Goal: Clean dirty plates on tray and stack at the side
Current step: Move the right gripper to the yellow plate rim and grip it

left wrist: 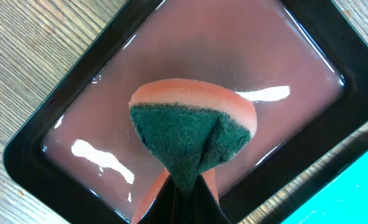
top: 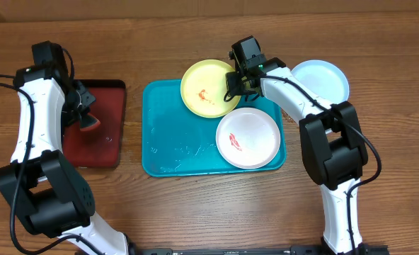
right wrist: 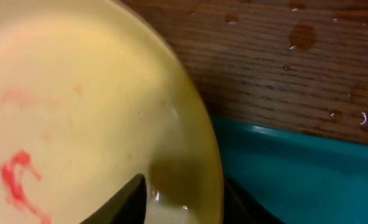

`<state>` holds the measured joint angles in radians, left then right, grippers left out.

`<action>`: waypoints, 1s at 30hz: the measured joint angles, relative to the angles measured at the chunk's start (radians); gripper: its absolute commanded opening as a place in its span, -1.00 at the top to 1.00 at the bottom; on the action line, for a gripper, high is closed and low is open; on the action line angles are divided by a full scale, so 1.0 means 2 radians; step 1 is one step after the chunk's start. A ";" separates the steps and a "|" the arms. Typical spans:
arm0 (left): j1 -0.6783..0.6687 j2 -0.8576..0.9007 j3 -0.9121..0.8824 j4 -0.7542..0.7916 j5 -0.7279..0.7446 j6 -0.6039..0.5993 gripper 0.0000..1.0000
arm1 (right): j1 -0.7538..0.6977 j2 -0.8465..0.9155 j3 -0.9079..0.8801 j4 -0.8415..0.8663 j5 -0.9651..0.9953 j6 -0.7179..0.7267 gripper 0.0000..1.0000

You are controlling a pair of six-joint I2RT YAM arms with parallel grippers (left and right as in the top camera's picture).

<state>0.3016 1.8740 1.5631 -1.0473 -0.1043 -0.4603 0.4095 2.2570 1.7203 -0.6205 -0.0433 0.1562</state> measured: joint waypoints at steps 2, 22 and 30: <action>0.000 0.000 0.000 0.000 0.001 0.000 0.92 | -0.001 0.000 0.000 -0.002 -0.006 0.002 0.55; 0.000 0.000 0.000 0.000 0.002 0.000 0.92 | 0.069 -0.003 0.031 -0.093 -0.033 -0.001 -0.65; 0.000 0.000 0.000 0.000 0.002 0.000 0.92 | 0.059 -0.003 0.032 -0.008 -0.009 -0.051 -0.67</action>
<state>0.3016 1.8740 1.5631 -1.0473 -0.1005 -0.4603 0.5270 2.2501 1.7844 -0.6369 -0.0605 0.0547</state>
